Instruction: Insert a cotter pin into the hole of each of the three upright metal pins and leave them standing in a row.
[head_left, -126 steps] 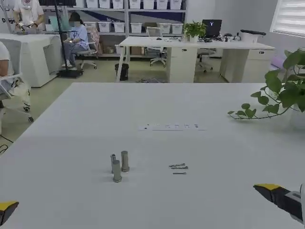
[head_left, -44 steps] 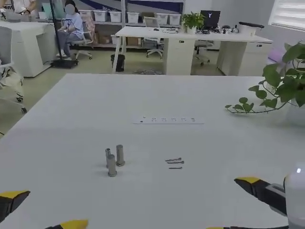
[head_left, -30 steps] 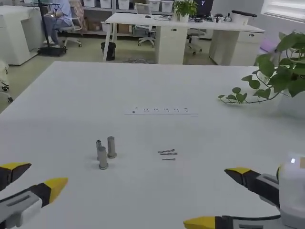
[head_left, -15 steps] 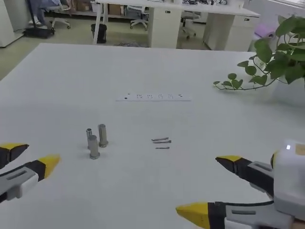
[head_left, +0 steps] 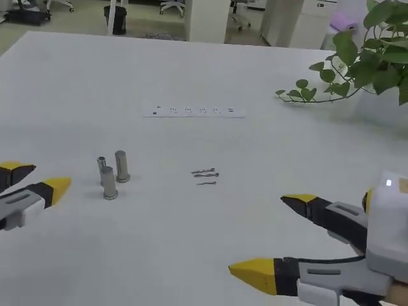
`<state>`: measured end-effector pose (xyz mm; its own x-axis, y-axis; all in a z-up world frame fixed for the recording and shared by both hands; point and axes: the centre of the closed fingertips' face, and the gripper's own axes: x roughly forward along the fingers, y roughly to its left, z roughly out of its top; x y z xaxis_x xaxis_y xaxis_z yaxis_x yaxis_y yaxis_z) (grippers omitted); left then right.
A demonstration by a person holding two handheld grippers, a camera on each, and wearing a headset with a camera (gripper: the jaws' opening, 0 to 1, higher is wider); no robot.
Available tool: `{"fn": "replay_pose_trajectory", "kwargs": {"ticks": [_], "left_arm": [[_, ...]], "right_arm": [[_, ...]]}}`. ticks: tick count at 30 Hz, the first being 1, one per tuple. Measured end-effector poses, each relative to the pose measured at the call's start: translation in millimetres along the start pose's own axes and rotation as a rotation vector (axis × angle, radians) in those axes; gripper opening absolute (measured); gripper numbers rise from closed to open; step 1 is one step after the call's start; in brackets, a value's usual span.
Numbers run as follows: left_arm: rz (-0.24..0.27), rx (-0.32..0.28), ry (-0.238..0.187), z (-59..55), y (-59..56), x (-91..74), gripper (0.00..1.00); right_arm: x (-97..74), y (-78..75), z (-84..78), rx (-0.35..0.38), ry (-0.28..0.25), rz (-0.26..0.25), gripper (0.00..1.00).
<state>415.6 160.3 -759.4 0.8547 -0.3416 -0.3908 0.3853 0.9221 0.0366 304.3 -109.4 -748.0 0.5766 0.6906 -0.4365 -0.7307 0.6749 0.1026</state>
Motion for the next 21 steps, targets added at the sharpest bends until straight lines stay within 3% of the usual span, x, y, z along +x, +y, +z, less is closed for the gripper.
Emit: {"fn": "replay_pose_trajectory", "kwargs": {"ticks": [10,21], "left_arm": [[-0.03,0.0,0.008,0.4,4.4,31.5,0.31],[-0.074,0.005,0.038,-9.5,7.2,63.2,0.29]], "right_arm": [[2.1,-4.6,-3.2,0.006,0.016,-0.01,0.92],[4.5,-11.8,-6.1,0.017,0.027,-0.031,0.92]]}}
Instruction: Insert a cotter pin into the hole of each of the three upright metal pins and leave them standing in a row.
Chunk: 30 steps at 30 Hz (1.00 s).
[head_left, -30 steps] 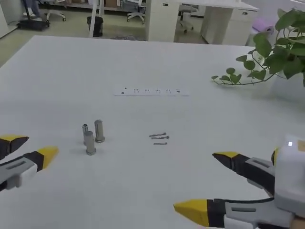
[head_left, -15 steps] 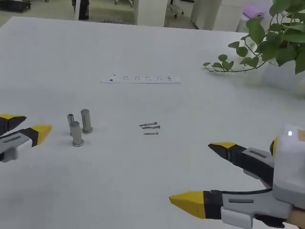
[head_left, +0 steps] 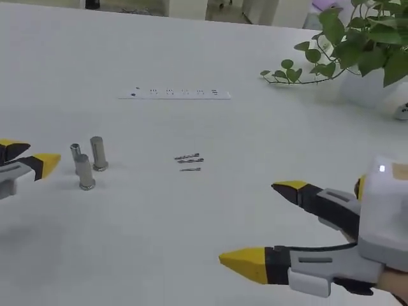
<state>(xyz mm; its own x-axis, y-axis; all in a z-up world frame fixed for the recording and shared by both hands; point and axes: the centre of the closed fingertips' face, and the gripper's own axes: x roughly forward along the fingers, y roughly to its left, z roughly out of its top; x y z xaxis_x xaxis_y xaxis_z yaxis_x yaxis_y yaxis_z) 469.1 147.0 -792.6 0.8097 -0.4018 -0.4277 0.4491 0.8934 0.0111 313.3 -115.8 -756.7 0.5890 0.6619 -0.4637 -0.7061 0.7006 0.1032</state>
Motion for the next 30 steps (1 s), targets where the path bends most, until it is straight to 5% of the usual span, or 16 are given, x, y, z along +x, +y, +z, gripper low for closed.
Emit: {"fn": "replay_pose_trajectory", "kwargs": {"ticks": [14,30], "left_arm": [[-0.088,0.092,0.045,-13.2,-9.3,36.1,0.26],[-0.198,0.155,0.055,-19.0,-15.6,48.4,0.17]], "right_arm": [[2.6,-7.8,-6.1,0.016,0.021,-0.038,0.91],[7.0,-10.5,-8.8,0.027,0.027,-0.057,0.9]]}}
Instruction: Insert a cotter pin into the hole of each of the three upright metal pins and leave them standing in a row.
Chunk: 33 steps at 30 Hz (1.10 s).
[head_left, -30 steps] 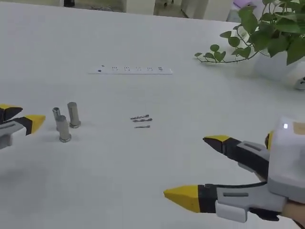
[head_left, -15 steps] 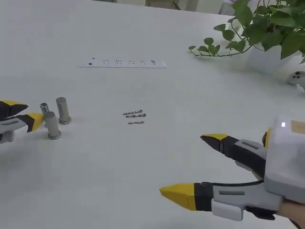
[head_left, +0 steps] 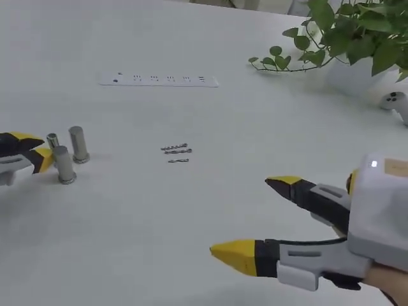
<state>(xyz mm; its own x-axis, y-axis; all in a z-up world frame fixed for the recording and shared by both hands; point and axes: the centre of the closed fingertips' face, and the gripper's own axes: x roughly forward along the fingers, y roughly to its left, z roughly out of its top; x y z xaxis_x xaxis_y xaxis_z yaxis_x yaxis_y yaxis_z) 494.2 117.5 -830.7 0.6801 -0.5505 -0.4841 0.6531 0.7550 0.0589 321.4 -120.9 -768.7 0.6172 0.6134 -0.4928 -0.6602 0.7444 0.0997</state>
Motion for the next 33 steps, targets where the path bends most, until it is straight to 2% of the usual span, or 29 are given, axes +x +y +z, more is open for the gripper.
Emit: {"fn": "replay_pose_trajectory", "kwargs": {"ticks": [5,10,22,33], "left_arm": [[-0.043,0.038,-0.004,1.7,-4.3,2.7,0.12],[-0.054,0.043,-0.001,0.9,-5.7,5.5,0.08],[-0.049,0.009,-0.01,0.3,-1.9,5.8,0.07],[-0.033,0.014,0.012,-5.4,3.1,-6.5,0.07]], "right_arm": [[2.3,0.5,-2.1,0.0,0.011,0.003,0.89],[3.6,0.8,-3.2,-0.003,0.018,0.004,0.89],[6.6,3.0,-3.3,-0.006,0.024,0.011,0.89],[7.0,5.6,-2.0,-0.015,0.025,0.02,0.89]]}}
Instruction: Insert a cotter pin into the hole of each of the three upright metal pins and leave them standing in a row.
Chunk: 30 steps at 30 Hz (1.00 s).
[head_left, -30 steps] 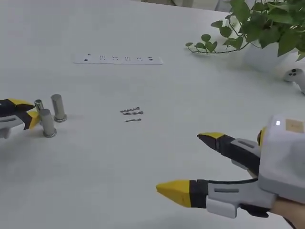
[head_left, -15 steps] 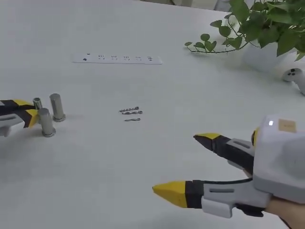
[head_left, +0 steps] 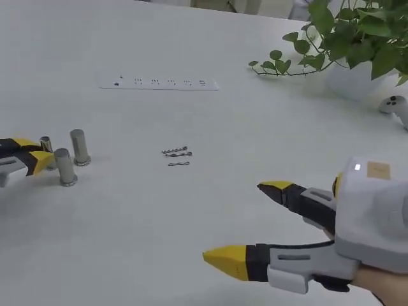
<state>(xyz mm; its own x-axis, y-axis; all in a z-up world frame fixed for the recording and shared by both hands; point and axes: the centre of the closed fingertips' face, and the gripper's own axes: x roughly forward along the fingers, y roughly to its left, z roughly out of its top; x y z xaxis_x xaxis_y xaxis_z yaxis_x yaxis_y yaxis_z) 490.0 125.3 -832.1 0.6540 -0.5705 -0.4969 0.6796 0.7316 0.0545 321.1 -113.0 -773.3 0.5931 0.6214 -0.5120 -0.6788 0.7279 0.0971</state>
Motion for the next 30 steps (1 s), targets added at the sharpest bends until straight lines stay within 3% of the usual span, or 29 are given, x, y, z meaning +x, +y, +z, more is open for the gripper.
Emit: {"fn": "replay_pose_trajectory", "kwargs": {"ticks": [13,18,30], "left_arm": [[0.008,-0.016,-0.008,-3.4,-6.0,-27.1,0.07],[-0.012,-0.009,-0.009,-5.2,-22.6,-39.9,0.07],[-0.074,0.022,-0.014,-3.3,-58.3,-51.5,0.07]], "right_arm": [[0.0,9.2,1.1,-0.016,0.002,0.027,0.89],[1.0,14.1,1.4,-0.022,0.002,0.047,0.88],[4.0,24.1,0.1,-0.033,0.008,0.08,0.92]]}}
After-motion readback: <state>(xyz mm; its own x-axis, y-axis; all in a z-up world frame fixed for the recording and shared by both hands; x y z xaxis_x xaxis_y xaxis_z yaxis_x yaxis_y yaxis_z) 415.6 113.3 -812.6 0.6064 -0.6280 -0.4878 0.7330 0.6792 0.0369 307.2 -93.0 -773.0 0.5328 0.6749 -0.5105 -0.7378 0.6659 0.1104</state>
